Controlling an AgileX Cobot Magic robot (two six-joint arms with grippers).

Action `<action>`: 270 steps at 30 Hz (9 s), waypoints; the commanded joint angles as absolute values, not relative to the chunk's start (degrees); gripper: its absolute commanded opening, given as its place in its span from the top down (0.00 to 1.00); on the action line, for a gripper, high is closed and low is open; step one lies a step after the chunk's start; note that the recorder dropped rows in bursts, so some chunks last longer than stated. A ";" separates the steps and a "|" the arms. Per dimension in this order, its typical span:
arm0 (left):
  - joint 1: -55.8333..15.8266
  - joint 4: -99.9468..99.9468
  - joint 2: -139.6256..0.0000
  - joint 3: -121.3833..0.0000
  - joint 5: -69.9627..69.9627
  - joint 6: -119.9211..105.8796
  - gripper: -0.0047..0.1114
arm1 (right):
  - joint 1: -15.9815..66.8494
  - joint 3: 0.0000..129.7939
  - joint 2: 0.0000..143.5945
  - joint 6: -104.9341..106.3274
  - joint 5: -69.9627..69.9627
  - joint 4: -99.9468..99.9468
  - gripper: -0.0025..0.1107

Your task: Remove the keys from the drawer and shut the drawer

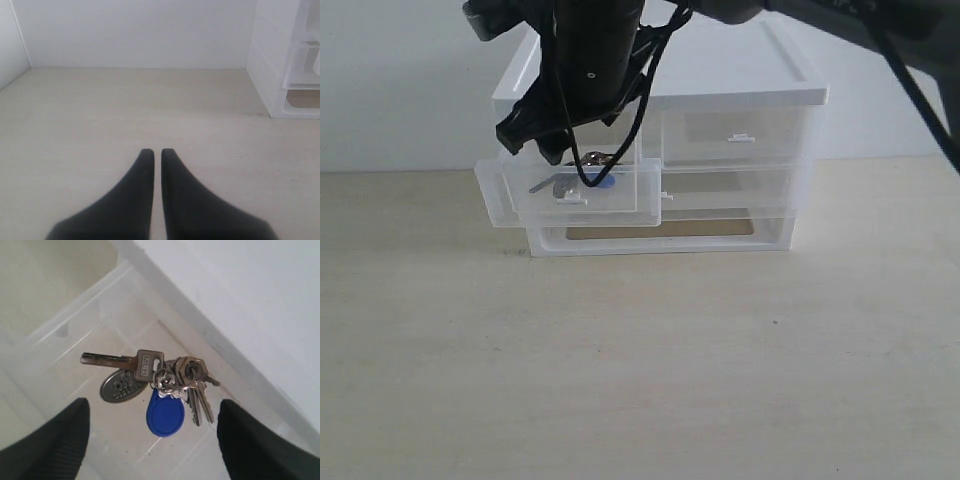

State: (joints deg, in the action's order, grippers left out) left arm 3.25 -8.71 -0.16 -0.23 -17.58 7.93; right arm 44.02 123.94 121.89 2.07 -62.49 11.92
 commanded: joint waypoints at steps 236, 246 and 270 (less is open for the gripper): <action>3.39 -8.75 0.00 0.00 -17.61 7.84 0.92 | 39.37 127.87 127.68 17.44 -69.65 -3.41 0.50; 3.39 -8.75 0.00 0.00 -17.61 7.84 0.92 | 39.37 127.95 129.71 17.44 -69.96 -2.44 0.50; 3.39 -8.75 0.00 0.00 -17.61 7.84 0.92 | 39.90 128.10 125.59 21.07 -64.37 1.56 0.98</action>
State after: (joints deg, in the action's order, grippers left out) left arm 3.25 -8.93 -0.16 -0.23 -17.58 7.93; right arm 39.45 127.84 128.40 20.50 -66.24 0.81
